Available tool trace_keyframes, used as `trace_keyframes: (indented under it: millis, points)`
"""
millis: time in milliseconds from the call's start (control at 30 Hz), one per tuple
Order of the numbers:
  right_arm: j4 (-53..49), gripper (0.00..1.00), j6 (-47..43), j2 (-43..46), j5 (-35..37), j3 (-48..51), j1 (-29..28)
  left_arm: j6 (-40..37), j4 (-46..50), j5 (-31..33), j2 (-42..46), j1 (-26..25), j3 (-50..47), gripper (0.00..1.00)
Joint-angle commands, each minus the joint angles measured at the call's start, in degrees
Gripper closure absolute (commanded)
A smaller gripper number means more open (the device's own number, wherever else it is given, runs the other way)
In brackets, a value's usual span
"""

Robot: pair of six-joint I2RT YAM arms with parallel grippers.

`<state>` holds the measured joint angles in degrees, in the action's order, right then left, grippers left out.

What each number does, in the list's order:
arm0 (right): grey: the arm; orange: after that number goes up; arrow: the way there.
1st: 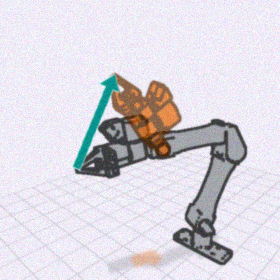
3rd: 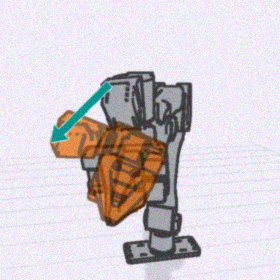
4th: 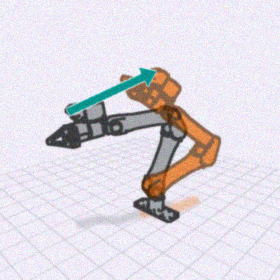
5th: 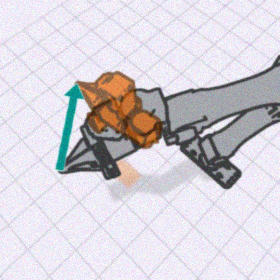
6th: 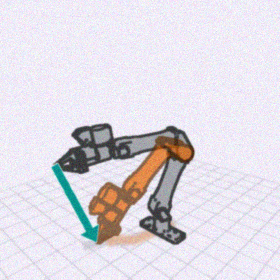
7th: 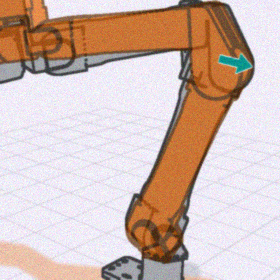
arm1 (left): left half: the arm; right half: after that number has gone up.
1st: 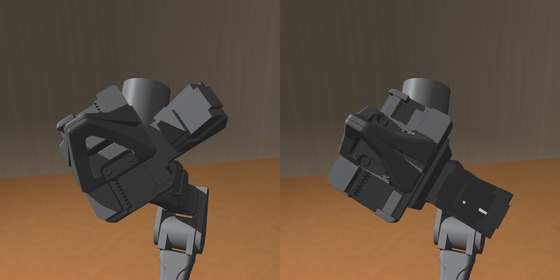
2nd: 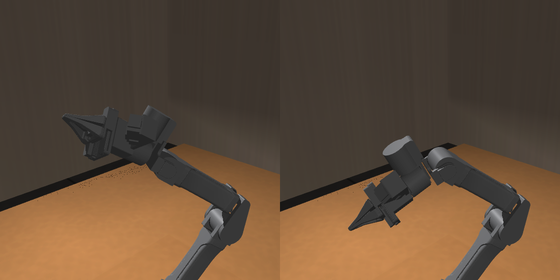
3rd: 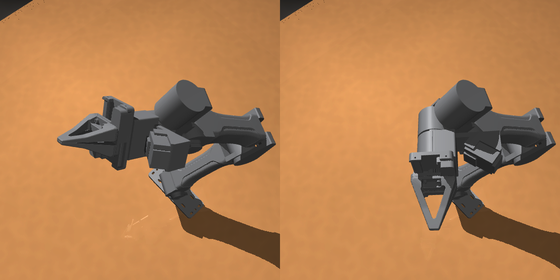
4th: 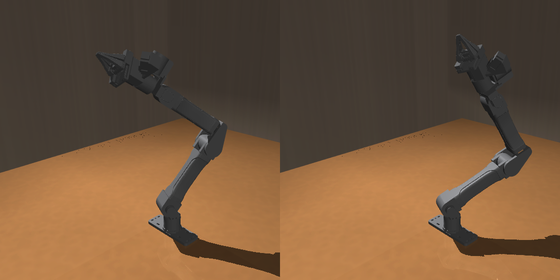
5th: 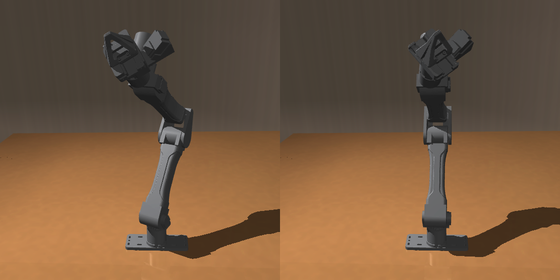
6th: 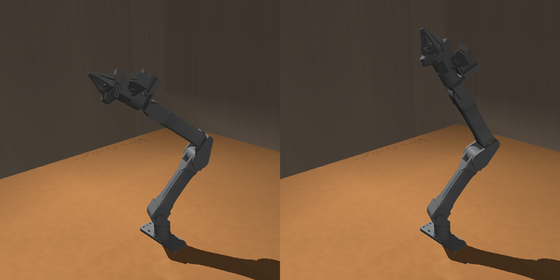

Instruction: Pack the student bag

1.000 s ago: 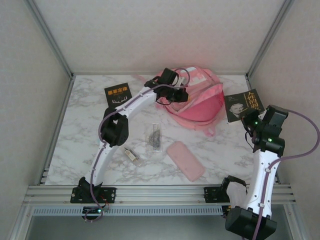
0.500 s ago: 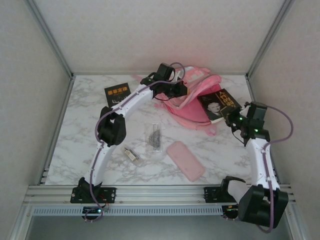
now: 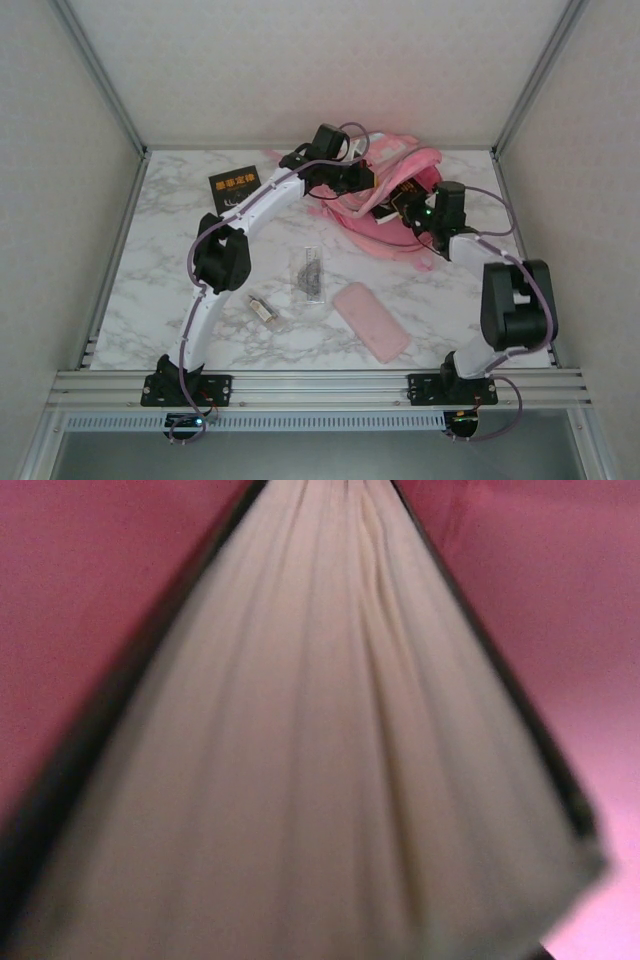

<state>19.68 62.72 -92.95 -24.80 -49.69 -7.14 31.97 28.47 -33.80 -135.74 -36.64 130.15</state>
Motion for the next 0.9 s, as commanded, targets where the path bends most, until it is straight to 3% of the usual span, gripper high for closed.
trace_keyframes:
  millis: [0,233,400,467,500,533,567,667,867]
  points:
    - [15.2,1.00,1.8,-5.3,2.5,-5.4,-1.5,1.4,-0.4,1.3,6.5,1.0,1.7,1.00]
    - [16.7,1.00,3.6,-16.8,4.1,-13.6,-4.0,0.8,-0.6,1.8,8.2,1.1,-0.4,1.00]
    - [6.5,0.99,5.6,-17.9,7.6,-16.3,-4.2,0.8,-1.1,2.2,8.5,1.7,-1.7,1.00]
    - [-1.3,0.84,5.7,-17.0,9.5,-17.3,-4.3,1.0,-1.7,2.3,8.6,1.9,-2.4,1.00]
    - [-4.1,0.70,5.7,-16.6,9.7,-17.6,-4.2,1.0,-2.0,2.2,8.6,2.0,-2.6,1.00]
    - [-7.0,0.48,5.9,-16.2,9.9,-17.7,-4.2,1.1,-2.1,2.3,8.6,2.1,-2.9,1.00]
    - [-10.0,0.33,6.5,-15.7,10.0,-17.8,-4.2,1.1,-2.3,2.4,8.6,2.3,-3.2,1.00]
    - [-15.6,0.18,6.7,-14.1,8.8,-17.1,-4.0,1.3,-2.9,2.4,8.5,2.7,-4.2,1.00]
    - [-27.0,0.01,0.8,-6.8,7.8,-14.4,-3.1,1.4,-4.5,3.0,8.8,3.6,-7.3,1.00]
